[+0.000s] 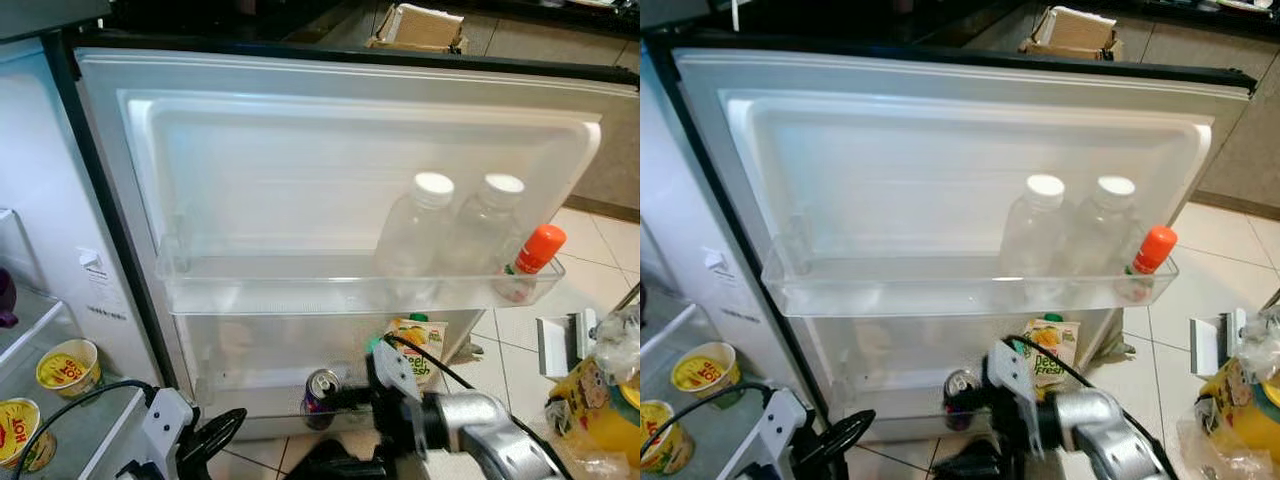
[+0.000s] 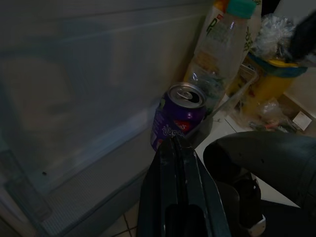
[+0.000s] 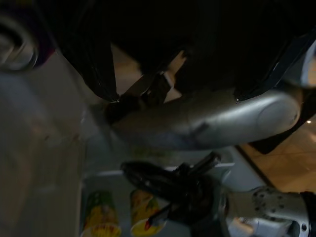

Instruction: Restocking fridge

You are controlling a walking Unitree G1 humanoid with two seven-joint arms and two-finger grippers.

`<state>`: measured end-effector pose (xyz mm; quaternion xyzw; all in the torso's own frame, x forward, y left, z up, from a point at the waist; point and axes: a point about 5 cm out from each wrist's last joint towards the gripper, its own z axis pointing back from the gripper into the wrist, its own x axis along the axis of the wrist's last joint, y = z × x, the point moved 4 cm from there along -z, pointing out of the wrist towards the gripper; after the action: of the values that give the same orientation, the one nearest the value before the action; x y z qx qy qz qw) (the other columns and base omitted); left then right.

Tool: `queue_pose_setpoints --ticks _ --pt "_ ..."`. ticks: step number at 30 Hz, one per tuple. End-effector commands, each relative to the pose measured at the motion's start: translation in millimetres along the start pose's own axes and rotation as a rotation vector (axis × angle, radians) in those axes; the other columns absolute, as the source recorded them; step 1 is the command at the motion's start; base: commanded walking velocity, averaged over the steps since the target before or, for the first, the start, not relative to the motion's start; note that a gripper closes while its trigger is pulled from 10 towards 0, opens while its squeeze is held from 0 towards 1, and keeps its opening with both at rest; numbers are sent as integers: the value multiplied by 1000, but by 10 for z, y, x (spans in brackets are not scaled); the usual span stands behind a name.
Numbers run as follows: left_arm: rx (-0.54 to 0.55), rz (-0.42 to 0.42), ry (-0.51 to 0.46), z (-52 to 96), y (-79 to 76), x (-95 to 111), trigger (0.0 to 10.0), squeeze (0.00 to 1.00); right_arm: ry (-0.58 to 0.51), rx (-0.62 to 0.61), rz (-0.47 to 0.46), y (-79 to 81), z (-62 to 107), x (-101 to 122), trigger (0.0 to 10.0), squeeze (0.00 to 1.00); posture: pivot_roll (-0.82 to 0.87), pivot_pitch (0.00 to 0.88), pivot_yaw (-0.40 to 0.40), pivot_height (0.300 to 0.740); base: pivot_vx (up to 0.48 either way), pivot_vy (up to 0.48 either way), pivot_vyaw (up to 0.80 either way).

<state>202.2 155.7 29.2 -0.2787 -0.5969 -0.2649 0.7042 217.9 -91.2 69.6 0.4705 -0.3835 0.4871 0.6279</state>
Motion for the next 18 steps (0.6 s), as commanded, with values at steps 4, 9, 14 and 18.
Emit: queue_pose_setpoints --ticks 4,9,14,18 --pt "-30 6 29 -19 -8 -47 10000 0 24 25 -45 110 63 -89 10000 0 28 10 -75 331 0 0 0" --pt "-31 4 27 -35 2 -46 10000 0 36 -114 -132 1 264 -280 10000 0 22 3 -76 331 0 0 0" --pt "-23 17 32 -18 5 -81 10000 0 36 -201 -254 24 486 -543 10000 0 13 0 -74 331 0 0 0" --pt "-20 21 36 -9 9 -99 10000 0 5 -225 -303 63 566 -589 10000 0 6 0 -72 331 0 0 0"
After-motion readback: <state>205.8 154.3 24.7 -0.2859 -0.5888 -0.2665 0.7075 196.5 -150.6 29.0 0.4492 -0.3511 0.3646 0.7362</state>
